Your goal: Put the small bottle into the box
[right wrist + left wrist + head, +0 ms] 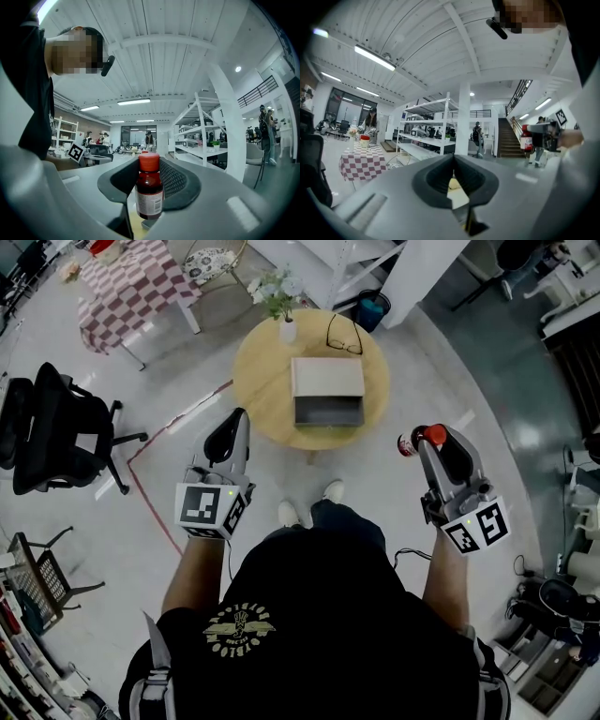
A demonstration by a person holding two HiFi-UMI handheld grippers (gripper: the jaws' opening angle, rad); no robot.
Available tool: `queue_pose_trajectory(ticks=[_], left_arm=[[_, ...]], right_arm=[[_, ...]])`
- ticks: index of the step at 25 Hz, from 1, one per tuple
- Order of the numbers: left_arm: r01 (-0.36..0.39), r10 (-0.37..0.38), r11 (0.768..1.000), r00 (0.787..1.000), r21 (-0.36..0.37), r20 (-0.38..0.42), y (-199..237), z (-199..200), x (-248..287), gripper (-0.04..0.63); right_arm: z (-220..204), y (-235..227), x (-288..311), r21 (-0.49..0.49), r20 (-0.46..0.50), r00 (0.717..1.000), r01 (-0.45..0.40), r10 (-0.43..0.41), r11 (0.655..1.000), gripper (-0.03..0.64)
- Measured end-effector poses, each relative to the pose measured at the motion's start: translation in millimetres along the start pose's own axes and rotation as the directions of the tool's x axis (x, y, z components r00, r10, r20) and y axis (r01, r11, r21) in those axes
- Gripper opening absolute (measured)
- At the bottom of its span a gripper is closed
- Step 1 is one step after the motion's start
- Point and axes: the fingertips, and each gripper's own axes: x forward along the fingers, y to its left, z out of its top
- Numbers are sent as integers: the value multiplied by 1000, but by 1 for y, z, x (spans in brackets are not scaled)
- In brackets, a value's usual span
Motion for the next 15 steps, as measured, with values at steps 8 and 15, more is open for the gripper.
queue_pose_trajectory(ticks=[8,15], left_arm=[[-38,38,999,999,3,-13,13,-5,2,0],[-61,61,998,998,11,-21,15,-4,14,0]], right_arm=[[-5,-9,15,10,4,1000,-25,25,1000,146],[-10,-22,27,27,9,999,-48,47,999,146]])
